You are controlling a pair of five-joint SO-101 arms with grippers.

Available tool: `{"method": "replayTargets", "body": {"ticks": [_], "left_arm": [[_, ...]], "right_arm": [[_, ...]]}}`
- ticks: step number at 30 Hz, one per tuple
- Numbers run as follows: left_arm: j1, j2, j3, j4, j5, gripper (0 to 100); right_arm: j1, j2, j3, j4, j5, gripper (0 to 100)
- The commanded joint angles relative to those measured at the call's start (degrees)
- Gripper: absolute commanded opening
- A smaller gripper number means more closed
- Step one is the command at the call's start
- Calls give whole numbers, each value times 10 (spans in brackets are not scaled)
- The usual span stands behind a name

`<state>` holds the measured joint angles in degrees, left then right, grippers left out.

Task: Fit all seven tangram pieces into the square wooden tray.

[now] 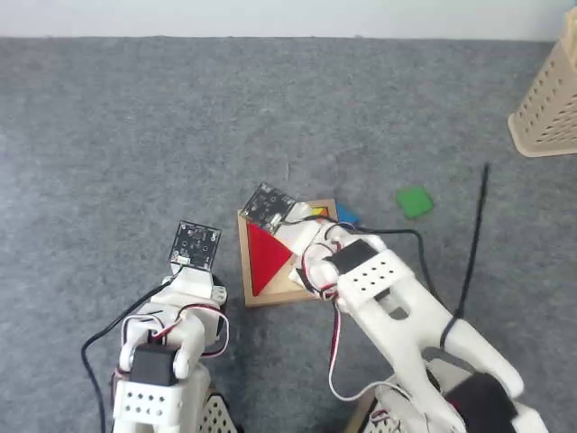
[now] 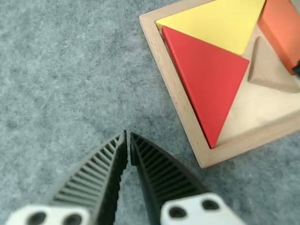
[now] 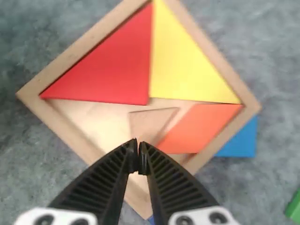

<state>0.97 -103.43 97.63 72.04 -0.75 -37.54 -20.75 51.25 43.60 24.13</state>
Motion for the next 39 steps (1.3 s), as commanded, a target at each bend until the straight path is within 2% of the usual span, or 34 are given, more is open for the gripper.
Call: {"method": "replayTargets", "body": {"ticks": [1, 13, 17, 21, 29, 34, 39], "left_arm": [[0, -11, -11, 4, 4, 12], [0, -11, -11, 4, 4, 12], [0, -11, -11, 4, 4, 12], [0, -11, -11, 4, 4, 12], [0, -11, -11, 4, 4, 12], [0, -11, -11, 4, 4, 12], [0, -11, -11, 4, 4, 12]], "right_arm": [[-5, 22, -15, -27, 6, 7], [38, 133, -76, -44, 4, 7], [58, 162, -105, -44, -33, 7], [62, 174, -121, -44, -38, 7], [58, 128, -119, -51, -40, 9], [63, 58, -115, -13, -84, 9], [66, 6, -115, 29, -84, 9]]}}
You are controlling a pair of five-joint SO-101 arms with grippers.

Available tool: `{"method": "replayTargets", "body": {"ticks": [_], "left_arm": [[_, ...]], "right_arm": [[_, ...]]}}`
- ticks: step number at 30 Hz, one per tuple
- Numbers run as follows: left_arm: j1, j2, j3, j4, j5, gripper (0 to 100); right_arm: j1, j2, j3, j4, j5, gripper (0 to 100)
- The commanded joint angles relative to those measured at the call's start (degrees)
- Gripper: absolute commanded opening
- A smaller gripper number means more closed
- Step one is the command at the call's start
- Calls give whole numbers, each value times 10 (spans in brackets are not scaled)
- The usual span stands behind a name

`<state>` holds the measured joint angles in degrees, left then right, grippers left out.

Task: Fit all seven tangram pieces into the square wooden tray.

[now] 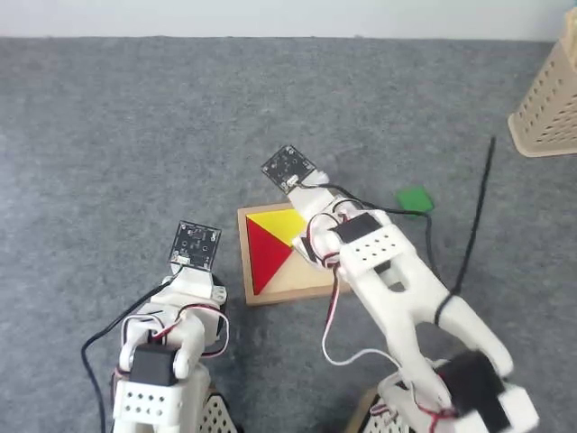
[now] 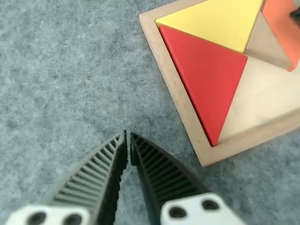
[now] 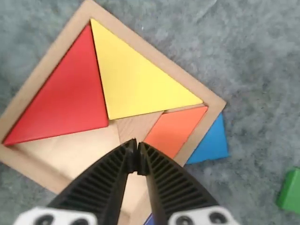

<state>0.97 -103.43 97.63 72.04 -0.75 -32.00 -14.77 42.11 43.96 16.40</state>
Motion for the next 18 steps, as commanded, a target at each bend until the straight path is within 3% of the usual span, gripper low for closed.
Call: {"method": "replayTargets", "body": {"ticks": [1, 6, 9, 12, 18], "left_arm": [[0, -11, -11, 4, 4, 12], [0, -11, -11, 4, 4, 12], [0, -11, -11, 4, 4, 12], [0, -11, -11, 4, 4, 12], [0, -11, -11, 4, 4, 12]], "right_arm": [[25, -65, -26, 40, -6, 9], [180, -79, -97, 126, -7, 23], [257, -27, -171, 167, 20, 118], [275, 59, -223, 180, 94, 206], [275, 237, -302, 138, 135, 214]]}}
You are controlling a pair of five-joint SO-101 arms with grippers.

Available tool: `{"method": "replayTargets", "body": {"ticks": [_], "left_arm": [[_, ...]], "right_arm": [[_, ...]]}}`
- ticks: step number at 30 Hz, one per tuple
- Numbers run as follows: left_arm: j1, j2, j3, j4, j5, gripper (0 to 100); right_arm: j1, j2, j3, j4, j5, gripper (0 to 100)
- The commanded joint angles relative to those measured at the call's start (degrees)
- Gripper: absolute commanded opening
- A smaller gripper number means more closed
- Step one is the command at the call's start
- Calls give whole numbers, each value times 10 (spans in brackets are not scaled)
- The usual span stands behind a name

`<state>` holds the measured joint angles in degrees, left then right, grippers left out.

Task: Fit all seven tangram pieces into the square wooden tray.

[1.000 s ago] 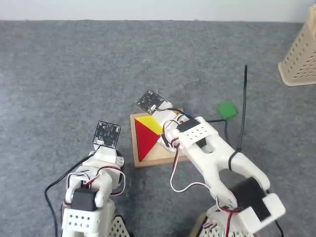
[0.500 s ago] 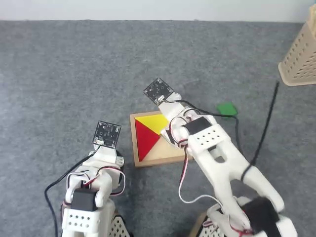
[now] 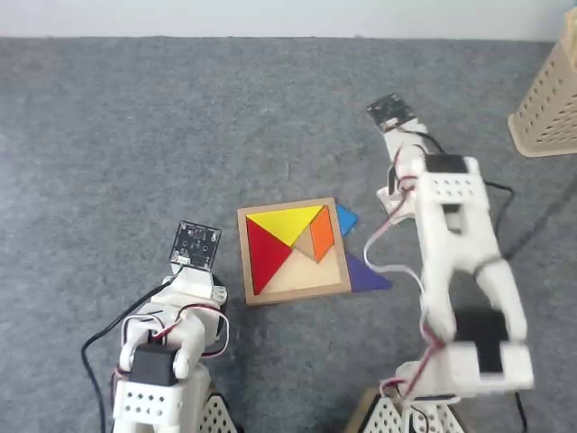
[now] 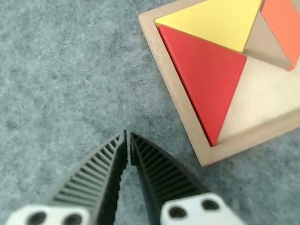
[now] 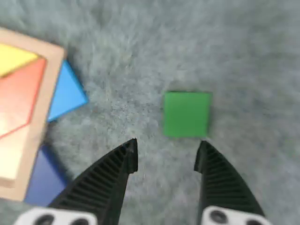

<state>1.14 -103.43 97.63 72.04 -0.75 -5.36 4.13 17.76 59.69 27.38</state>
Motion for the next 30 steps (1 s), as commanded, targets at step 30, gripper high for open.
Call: {"method": "replayTargets", "body": {"ticks": [30], "left_arm": [[-2, -11, -11, 4, 4, 12]], "right_arm": [[33, 189, -128, -31, 47, 183]]}}
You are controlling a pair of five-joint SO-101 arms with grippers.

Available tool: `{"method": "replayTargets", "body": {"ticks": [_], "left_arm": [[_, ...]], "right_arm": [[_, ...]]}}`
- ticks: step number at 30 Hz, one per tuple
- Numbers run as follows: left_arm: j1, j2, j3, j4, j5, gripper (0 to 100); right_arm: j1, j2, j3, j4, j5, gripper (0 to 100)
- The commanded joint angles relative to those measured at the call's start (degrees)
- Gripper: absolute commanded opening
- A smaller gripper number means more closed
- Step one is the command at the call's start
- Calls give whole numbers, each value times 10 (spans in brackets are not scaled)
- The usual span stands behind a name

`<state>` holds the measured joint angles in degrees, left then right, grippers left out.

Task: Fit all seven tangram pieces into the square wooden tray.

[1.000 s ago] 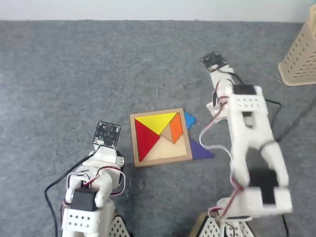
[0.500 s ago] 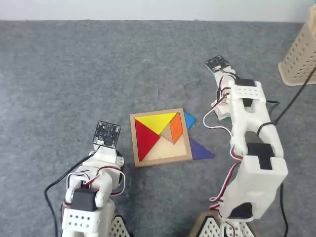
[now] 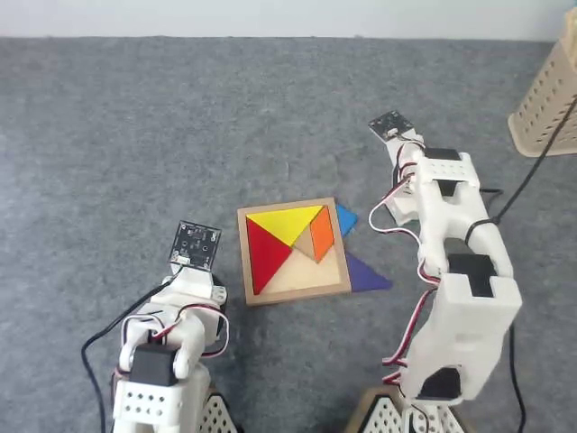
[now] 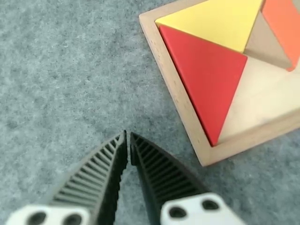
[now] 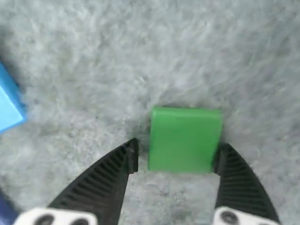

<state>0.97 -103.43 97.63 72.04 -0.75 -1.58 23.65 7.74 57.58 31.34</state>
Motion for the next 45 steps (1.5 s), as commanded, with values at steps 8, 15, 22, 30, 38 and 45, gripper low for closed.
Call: {"method": "replayTargets", "body": {"ticks": [8, 15, 22, 30, 38, 45], "left_arm": [[0, -11, -11, 4, 4, 12], [0, -11, -11, 4, 4, 12], [0, -11, -11, 4, 4, 12], [0, -11, -11, 4, 4, 12], [0, -11, -11, 4, 4, 12], [0, -11, -11, 4, 4, 12]], "right_arm": [[-6, -19, -27, -5, -9, 76], [-27, -145, -8, 74, -34, 20], [-193, -364, 188, 53, -34, 9], [-347, -449, 300, 41, -84, 9], [-381, -362, 297, -4, -103, 9], [-382, -325, 286, -29, -115, 10]]}}
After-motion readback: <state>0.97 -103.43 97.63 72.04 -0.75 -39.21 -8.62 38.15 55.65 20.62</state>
